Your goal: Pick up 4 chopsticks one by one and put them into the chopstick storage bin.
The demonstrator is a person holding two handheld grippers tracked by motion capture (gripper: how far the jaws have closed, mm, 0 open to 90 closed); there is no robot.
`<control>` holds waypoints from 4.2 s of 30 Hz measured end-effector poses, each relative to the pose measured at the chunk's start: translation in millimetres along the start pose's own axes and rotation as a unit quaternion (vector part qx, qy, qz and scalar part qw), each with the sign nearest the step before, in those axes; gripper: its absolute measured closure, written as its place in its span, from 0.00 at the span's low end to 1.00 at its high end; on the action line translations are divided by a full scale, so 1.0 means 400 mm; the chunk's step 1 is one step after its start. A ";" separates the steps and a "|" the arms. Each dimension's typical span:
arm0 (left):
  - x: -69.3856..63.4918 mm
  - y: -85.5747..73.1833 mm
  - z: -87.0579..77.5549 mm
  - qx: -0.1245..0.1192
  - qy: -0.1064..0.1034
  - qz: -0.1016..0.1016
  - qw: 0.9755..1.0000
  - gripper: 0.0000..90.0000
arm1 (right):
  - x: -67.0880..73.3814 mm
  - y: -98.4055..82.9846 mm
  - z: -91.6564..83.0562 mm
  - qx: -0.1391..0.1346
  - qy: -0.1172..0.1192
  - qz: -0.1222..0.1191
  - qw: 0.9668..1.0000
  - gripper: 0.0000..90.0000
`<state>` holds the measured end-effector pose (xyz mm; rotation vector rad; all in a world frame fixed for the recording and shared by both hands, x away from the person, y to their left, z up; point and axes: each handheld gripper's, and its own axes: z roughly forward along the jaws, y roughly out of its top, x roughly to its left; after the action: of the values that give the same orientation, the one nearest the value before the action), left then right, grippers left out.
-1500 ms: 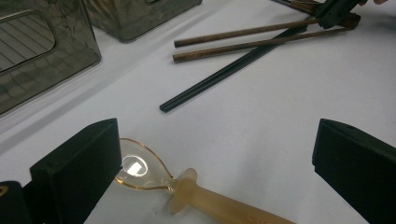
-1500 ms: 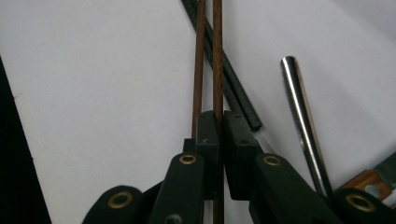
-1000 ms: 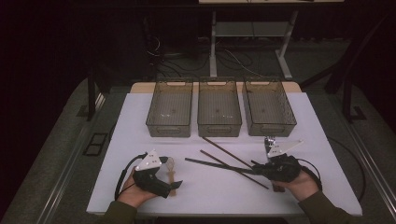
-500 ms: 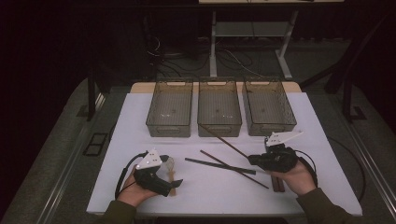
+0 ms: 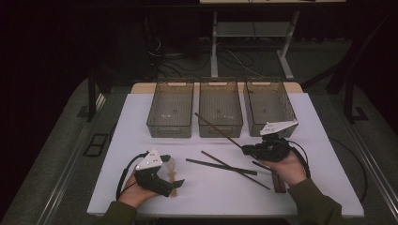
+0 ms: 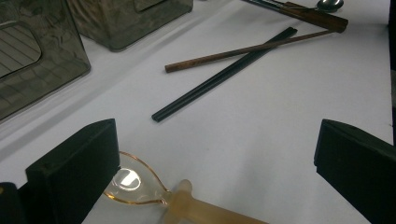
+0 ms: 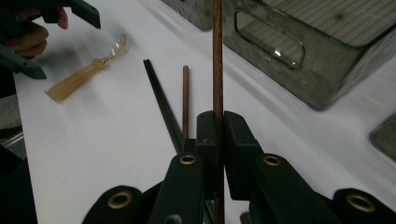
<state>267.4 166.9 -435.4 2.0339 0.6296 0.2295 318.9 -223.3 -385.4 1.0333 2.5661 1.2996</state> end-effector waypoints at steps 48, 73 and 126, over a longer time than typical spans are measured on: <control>-0.008 0.006 -0.003 -0.010 -0.004 -0.011 1.000 0.00 | -0.019 0.257 0.192 0.015 -0.044 0.035 0.998 0.95; -0.011 0.009 -0.004 -0.013 -0.013 -0.007 1.000 0.00 | -0.040 0.459 0.392 0.070 -0.095 0.050 0.992 0.95; -0.015 0.008 -0.001 -0.009 -0.016 0.001 1.000 0.00 | -0.015 0.442 0.369 0.041 -0.061 0.011 0.997 0.50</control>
<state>263.2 162.7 -431.7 2.0167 0.6049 0.2033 470.3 -53.4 -349.3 1.1226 2.5417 1.1067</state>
